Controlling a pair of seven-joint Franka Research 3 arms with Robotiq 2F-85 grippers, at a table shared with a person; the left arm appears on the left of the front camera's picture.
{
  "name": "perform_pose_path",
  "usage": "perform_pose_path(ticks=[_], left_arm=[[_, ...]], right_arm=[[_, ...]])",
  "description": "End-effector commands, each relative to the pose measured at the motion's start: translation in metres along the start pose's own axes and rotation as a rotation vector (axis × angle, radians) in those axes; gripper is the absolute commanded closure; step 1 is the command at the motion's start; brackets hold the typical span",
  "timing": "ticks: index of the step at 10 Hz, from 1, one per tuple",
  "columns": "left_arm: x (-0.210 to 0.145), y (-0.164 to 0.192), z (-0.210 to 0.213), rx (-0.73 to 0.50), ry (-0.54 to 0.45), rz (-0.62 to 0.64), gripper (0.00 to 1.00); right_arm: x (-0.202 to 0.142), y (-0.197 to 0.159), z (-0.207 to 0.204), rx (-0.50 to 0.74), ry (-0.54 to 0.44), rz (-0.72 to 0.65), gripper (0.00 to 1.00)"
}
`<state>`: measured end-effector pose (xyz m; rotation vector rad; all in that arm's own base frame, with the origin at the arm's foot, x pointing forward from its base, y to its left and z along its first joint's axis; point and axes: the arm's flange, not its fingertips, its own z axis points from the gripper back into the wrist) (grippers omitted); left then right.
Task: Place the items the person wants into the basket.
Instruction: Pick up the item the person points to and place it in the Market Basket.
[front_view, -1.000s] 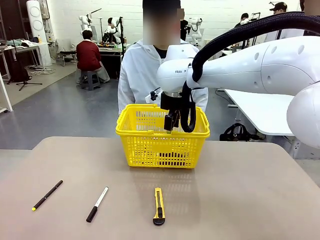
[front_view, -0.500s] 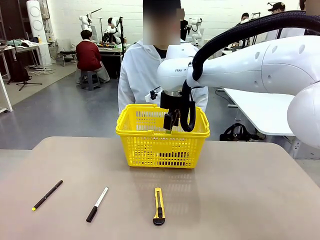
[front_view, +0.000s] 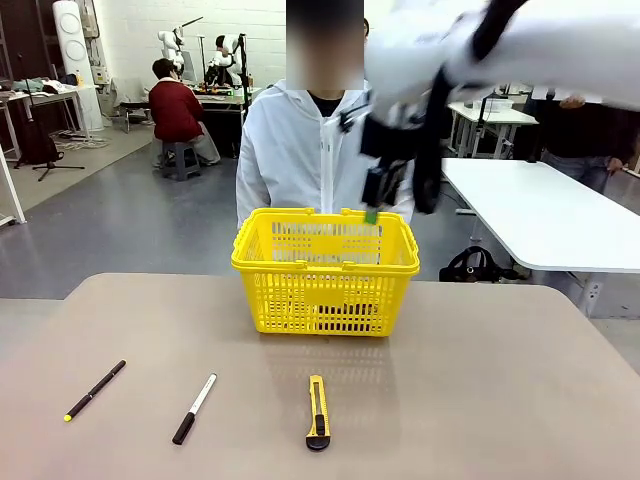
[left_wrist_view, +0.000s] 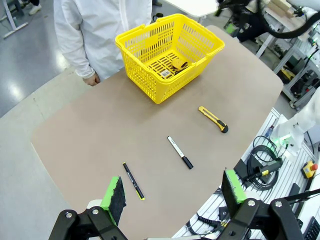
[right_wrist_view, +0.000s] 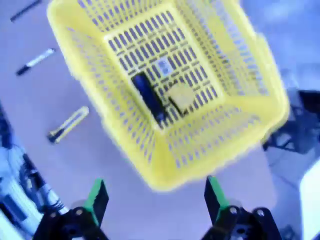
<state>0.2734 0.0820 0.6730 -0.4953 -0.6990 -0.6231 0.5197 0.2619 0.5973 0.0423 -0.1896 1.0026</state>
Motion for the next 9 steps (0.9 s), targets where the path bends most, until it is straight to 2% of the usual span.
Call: perform_pose_path(ticks=[1, 3, 5, 7, 9], left_arm=[[-0.002, 0.001, -0.001, -0.002, -0.007, -0.011, 0.00], [-0.002, 0.001, -0.001, -0.002, -0.007, -0.011, 0.00], [-0.002, 0.001, -0.001, -0.002, -0.007, -0.011, 0.00], [-0.002, 0.001, -0.001, -0.002, -0.007, -0.011, 0.00], [-0.002, 0.001, -0.001, -0.002, -0.007, -0.011, 0.00]], right_arm=[[-0.149, 0.043, 0.047, -0.019, -0.117, -0.106, 0.00], [-0.246, 0.074, 0.092, -0.030, -0.278, -0.207, 0.00], [-0.313, 0.075, 0.124, -0.032, -0.439, -0.308, 0.00], [-0.363, 0.071, 0.148, -0.005, -0.519, -0.356, 0.00], [-0.386, 0.069, 0.156, 0.013, -0.549, -0.376, 0.00]])
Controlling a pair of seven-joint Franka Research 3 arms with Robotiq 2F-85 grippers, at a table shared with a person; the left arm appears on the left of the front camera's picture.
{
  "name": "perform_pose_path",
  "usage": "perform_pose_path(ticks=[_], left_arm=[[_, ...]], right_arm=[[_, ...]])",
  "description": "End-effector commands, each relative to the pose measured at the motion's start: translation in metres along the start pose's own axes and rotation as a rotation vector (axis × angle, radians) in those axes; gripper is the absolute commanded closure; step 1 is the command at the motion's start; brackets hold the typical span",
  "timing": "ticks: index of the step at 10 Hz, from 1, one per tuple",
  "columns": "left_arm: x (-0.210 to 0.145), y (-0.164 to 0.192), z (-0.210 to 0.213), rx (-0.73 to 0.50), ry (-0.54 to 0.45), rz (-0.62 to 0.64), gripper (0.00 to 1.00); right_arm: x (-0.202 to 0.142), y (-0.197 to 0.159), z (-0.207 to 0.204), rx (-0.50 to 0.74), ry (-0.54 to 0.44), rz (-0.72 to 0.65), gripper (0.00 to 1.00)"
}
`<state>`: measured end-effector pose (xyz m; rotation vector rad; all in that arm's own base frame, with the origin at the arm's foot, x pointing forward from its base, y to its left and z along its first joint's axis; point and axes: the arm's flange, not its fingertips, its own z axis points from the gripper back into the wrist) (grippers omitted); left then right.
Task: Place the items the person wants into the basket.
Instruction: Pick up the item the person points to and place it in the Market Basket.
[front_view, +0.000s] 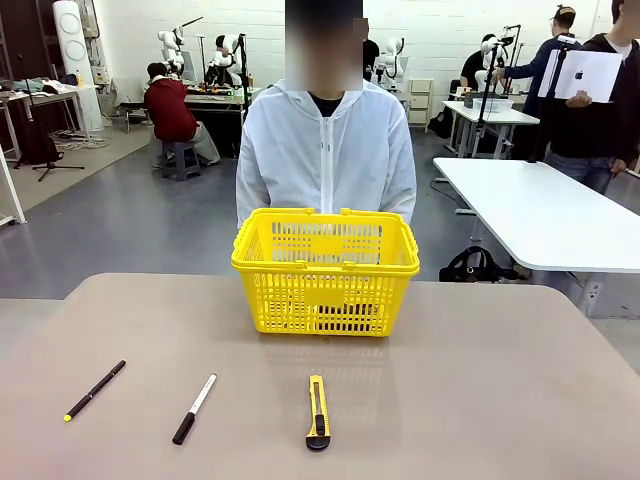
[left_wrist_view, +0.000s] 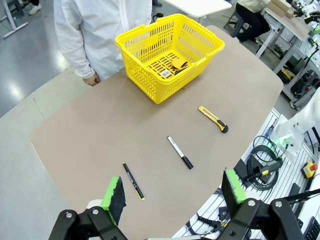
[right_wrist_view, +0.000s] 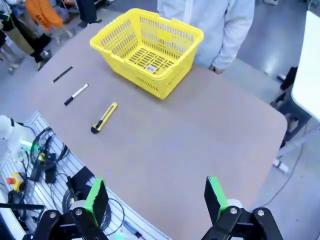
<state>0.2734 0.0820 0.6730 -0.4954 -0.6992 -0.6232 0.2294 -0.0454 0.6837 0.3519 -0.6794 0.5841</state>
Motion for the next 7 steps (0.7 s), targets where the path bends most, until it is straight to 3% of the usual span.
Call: perform_pose_path(ticks=[1, 7], left_arm=[[-0.0015, 0.0010, -0.0007, -0.002, -0.007, -0.011, 0.00], [-0.0015, 0.0010, -0.0007, -0.002, -0.007, -0.011, 0.00]], right_arm=[[0.0008, -0.0084, -0.0077, 0.023, 0.025, -0.011, 0.00], [-0.0020, -0.0050, -0.0001, 0.006, -0.001, -0.011, 0.00]])
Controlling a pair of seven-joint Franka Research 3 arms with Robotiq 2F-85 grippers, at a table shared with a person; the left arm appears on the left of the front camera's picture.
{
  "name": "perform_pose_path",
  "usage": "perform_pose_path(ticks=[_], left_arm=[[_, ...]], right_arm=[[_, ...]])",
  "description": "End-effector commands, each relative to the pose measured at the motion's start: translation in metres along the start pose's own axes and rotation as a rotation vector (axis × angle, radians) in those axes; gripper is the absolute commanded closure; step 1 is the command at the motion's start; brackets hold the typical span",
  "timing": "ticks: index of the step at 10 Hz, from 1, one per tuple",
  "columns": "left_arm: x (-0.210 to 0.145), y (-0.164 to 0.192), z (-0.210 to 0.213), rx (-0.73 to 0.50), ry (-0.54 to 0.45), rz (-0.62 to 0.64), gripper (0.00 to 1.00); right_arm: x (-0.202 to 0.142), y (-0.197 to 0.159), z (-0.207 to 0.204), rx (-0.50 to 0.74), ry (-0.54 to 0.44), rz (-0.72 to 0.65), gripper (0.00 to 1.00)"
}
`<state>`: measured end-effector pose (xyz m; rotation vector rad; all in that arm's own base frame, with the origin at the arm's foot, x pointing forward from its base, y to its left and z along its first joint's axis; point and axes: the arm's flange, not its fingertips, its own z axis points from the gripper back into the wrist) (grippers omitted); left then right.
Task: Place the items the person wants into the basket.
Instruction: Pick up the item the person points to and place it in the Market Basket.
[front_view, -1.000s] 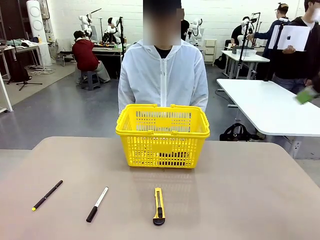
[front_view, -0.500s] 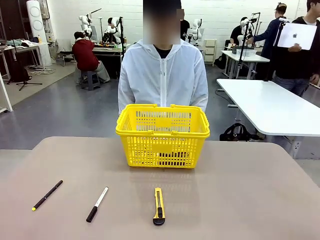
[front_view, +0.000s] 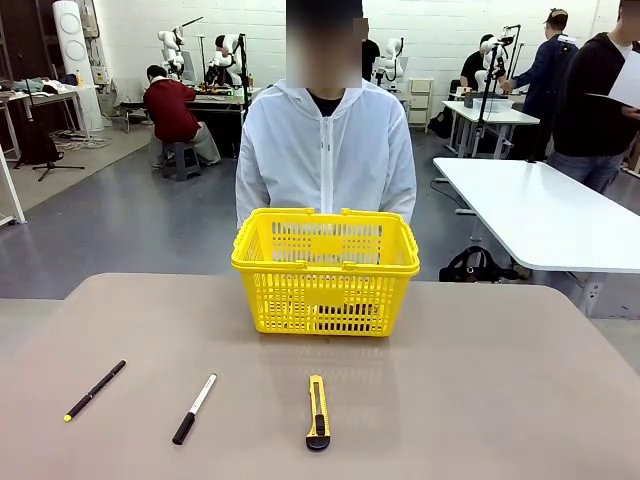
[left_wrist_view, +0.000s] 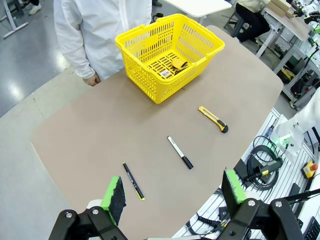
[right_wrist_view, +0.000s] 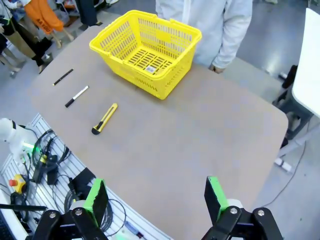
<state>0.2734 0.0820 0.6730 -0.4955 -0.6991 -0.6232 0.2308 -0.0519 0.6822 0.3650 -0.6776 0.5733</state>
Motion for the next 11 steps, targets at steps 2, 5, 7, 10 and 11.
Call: perform_pose_path(ticks=[2, 5, 7, 10, 11], left_arm=[[-0.0015, 0.0010, -0.0007, -0.002, -0.007, -0.011, 0.00], [-0.0015, 0.0010, -0.0007, -0.002, -0.007, -0.011, 0.00], [-0.0015, 0.0010, -0.0007, -0.002, -0.007, -0.011, 0.00], [-0.0015, 0.0010, -0.0007, -0.002, -0.007, -0.011, 0.00], [-0.0015, 0.0010, -0.0007, -0.002, -0.007, -0.011, 0.00]], right_arm=[[0.0006, 0.0011, -0.0015, -0.002, 0.002, 0.002, 0.00], [0.0006, 0.0011, -0.0015, -0.002, 0.002, 0.002, 0.00], [0.0006, 0.0011, -0.0015, -0.002, 0.002, 0.002, 0.00], [0.0006, 0.0011, -0.0015, -0.002, 0.002, 0.002, 0.00], [0.0006, 0.0011, -0.0015, -0.002, 0.002, 0.002, 0.00]])
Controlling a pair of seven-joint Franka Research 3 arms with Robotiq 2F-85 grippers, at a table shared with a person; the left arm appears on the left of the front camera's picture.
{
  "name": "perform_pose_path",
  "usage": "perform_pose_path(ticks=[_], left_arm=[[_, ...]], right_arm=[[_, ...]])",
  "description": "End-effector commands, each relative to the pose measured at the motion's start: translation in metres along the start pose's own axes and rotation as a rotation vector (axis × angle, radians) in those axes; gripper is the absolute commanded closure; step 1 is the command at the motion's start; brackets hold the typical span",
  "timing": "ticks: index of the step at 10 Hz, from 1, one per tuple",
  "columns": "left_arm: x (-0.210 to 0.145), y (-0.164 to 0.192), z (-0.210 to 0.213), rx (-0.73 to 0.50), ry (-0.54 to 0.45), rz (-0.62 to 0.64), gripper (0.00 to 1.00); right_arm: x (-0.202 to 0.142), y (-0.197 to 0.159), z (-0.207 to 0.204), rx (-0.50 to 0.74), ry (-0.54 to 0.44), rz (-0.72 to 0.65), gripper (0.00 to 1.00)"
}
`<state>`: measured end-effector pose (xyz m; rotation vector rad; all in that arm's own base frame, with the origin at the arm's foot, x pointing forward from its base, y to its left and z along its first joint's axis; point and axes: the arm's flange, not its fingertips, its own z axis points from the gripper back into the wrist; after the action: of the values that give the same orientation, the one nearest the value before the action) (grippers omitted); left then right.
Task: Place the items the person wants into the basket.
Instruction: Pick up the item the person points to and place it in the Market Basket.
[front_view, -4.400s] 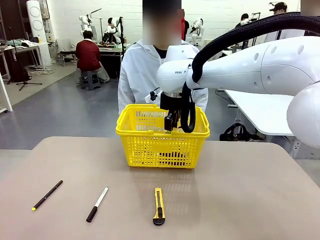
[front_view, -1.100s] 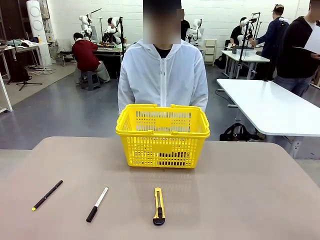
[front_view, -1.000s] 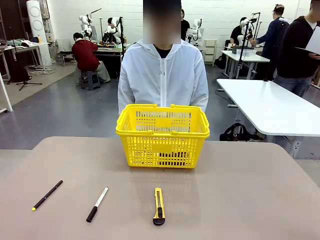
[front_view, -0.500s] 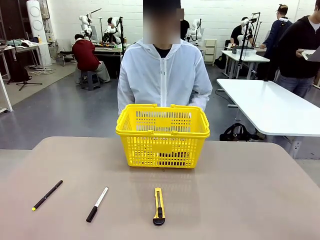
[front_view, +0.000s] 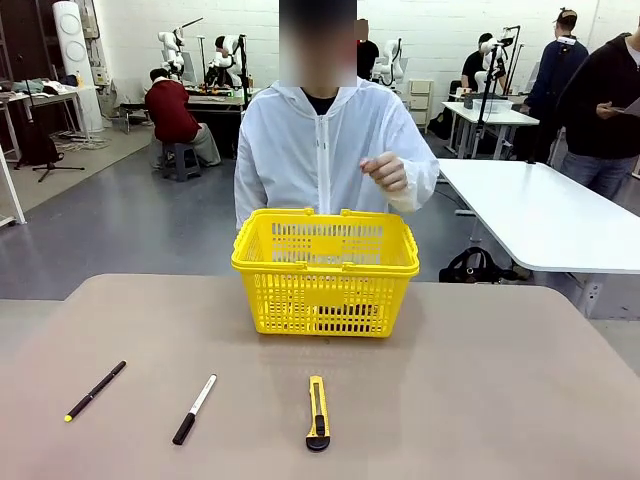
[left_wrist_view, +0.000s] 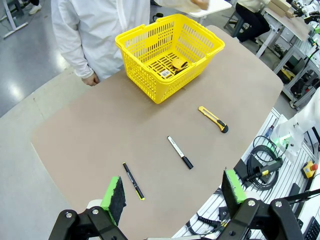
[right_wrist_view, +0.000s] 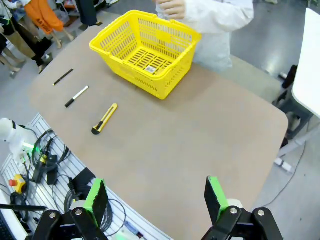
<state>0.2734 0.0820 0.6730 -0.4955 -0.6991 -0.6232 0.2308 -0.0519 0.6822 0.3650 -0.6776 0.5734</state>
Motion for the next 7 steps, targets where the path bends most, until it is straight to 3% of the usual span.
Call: perform_pose_path(ticks=[1, 7], left_arm=[[-0.0015, 0.0010, -0.0007, -0.002, -0.007, -0.011, 0.00], [-0.0015, 0.0010, -0.0007, -0.002, -0.007, -0.011, 0.00]], right_arm=[[0.0006, 0.0011, -0.0015, -0.002, 0.002, 0.002, 0.00], [0.0006, 0.0011, -0.0015, -0.002, 0.002, 0.002, 0.00]])
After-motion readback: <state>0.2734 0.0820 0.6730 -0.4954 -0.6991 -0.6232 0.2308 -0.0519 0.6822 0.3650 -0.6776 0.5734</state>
